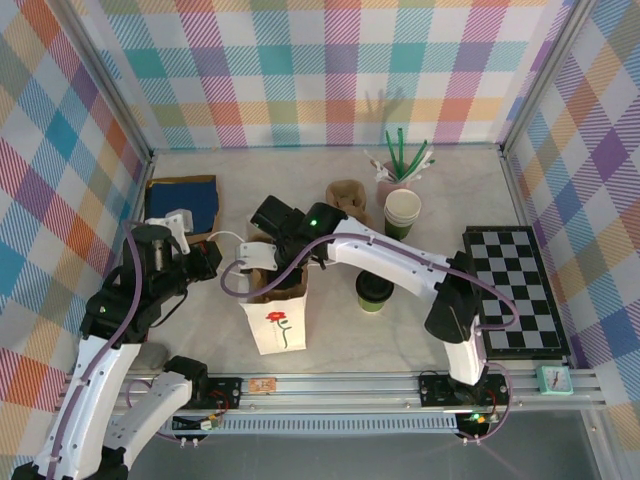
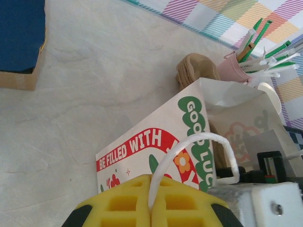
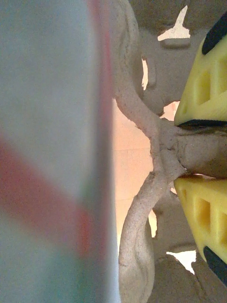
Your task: Pack the takeout coffee
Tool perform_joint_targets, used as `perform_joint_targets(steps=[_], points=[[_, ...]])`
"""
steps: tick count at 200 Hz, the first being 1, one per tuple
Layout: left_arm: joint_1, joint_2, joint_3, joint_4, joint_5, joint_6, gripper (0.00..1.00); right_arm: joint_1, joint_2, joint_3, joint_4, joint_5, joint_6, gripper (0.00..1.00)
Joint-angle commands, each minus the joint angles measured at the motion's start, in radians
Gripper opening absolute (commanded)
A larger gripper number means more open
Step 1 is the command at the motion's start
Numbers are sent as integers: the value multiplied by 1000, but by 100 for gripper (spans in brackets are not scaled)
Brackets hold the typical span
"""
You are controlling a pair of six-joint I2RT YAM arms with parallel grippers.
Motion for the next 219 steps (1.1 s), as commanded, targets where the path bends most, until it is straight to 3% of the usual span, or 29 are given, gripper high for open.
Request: perform_joint_targets(steps=[1, 109, 219], points=[[4, 5, 22, -29, -55, 6, 0, -11, -59, -18, 12, -30, 8, 31], [4, -10, 33, -41, -62, 2, 0, -22, -77, -121, 26, 16, 11, 30], [4, -16, 45, -13, -16, -9, 0, -12, 32, -65, -17, 50, 10, 30]])
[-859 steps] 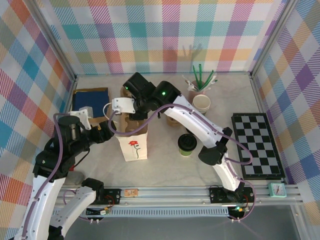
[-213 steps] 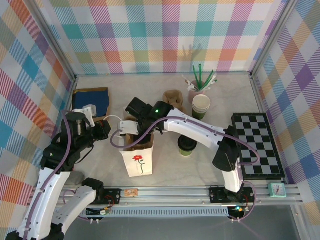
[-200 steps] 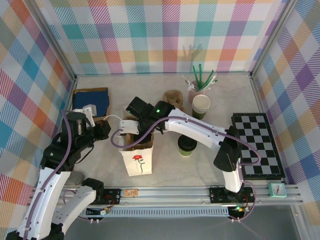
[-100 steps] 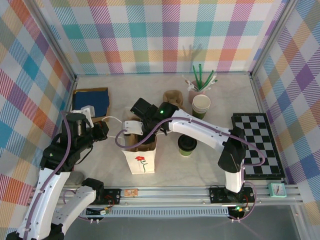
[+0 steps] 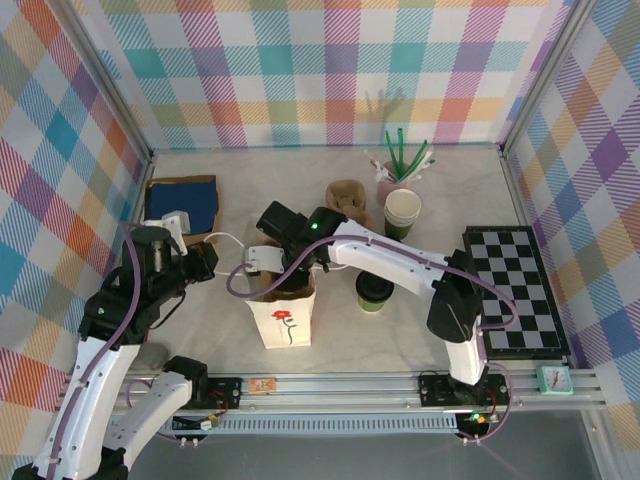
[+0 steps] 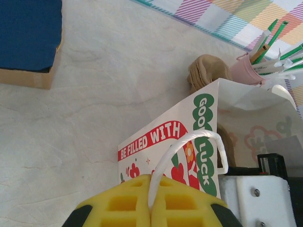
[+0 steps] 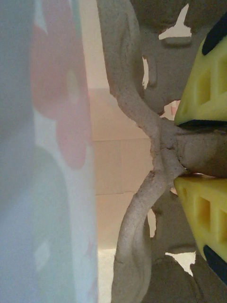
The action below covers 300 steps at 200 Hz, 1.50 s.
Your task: Pack the takeout coffee
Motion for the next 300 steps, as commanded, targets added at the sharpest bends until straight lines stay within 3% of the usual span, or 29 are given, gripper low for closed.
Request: perform_joint_targets(steps=[1, 59, 78, 101, 200, 237, 279, 292, 300], points=[[4, -10, 40, 16, 26, -12, 0, 5, 34, 27, -34, 4, 0, 30], [4, -6, 43, 27, 33, -13, 0, 9, 46, 43, -51, 17, -3, 33], [4, -8, 42, 23, 30, -12, 0, 11, 50, 57, -63, 19, -2, 41], [4, -12, 40, 20, 27, -12, 0, 11, 55, 82, -83, 11, 1, 62], [4, -8, 24, 38, 51, -20, 0, 19, 31, 174, -128, -24, 19, 74], [4, -7, 21, 49, 66, -20, 0, 17, 14, 148, -67, -27, 55, 79], [4, -9, 14, 71, 96, -22, 0, 9, 6, 118, -12, -35, 95, 88], [4, -8, 14, 74, 99, -22, 0, 9, 4, 123, -20, -36, 96, 100], [4, -8, 14, 75, 98, -23, 0, 8, 1, 123, -22, -34, 97, 99]])
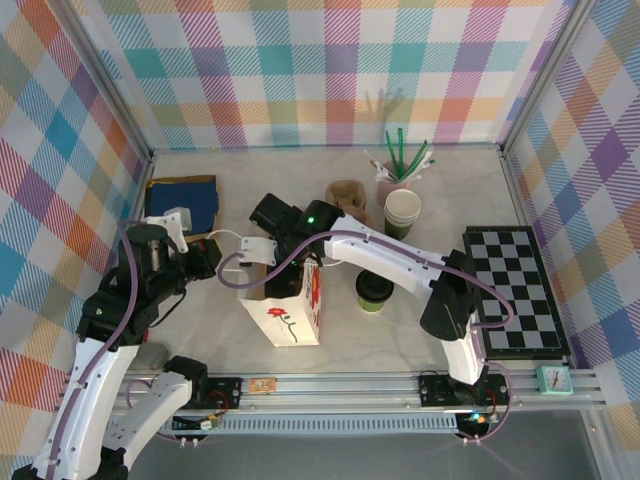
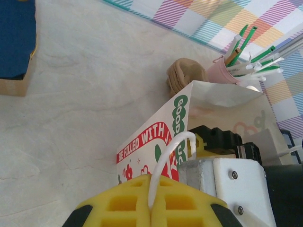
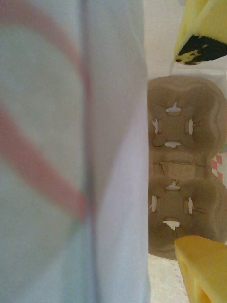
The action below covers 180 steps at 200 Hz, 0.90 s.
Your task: Pack the takeout coffee
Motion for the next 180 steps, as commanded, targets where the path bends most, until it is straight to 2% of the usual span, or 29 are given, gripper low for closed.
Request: perform_joint_targets(steps=[1, 40, 77, 132, 180], points=[[4, -8, 0, 36, 27, -15, 0, -5, -37, -3, 13, -24, 28, 99], [4, -1, -1, 54, 48, -20, 0, -8, -60, 0, 18, 0, 55, 99], [4, 6, -12, 103, 102, -38, 0, -17, -101, -33, 123, 34, 128, 99], [4, 15, -15, 95, 95, -32, 0, -43, -203, -137, 266, -55, 176, 99], [4, 21, -42, 122, 117, -47, 0, -61, -342, -350, 556, -167, 263, 99]])
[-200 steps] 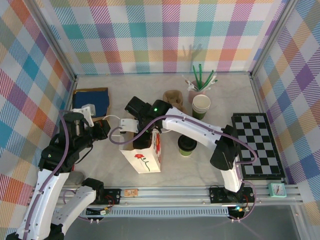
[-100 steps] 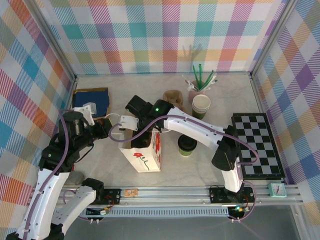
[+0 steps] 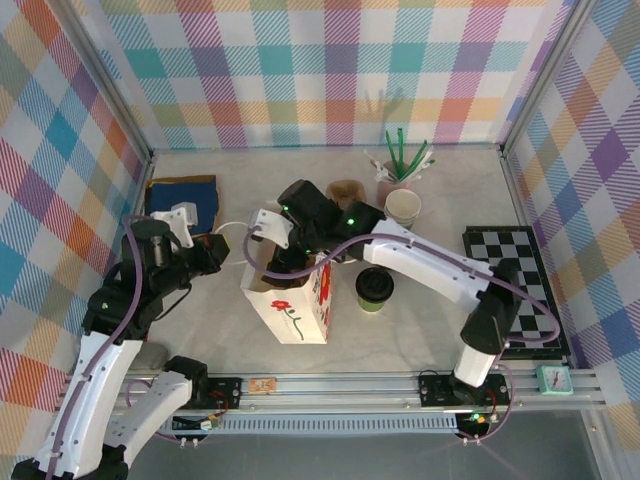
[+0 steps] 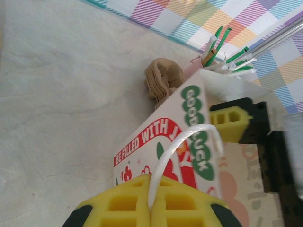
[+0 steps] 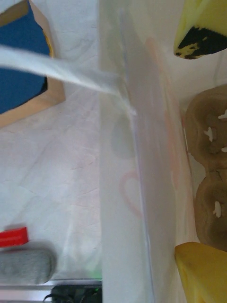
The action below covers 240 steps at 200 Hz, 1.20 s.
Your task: Pack the takeout coffee
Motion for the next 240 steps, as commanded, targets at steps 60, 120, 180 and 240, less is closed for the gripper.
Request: perform_joint_targets(steps=[60, 120, 180, 240], points=[[4, 5, -29, 40, 43, -12, 0, -10, -116, -158, 384, 29, 229, 99], [4, 0, -46, 48, 57, -22, 0, 66, -119, -217, 603, 169, 142, 99], [4, -2, -46, 34, 41, -12, 0, 68, -134, -138, 533, 143, 109, 99], [4, 6, -64, 48, 38, -15, 0, 68, -180, -3, 240, 277, 77, 99]])
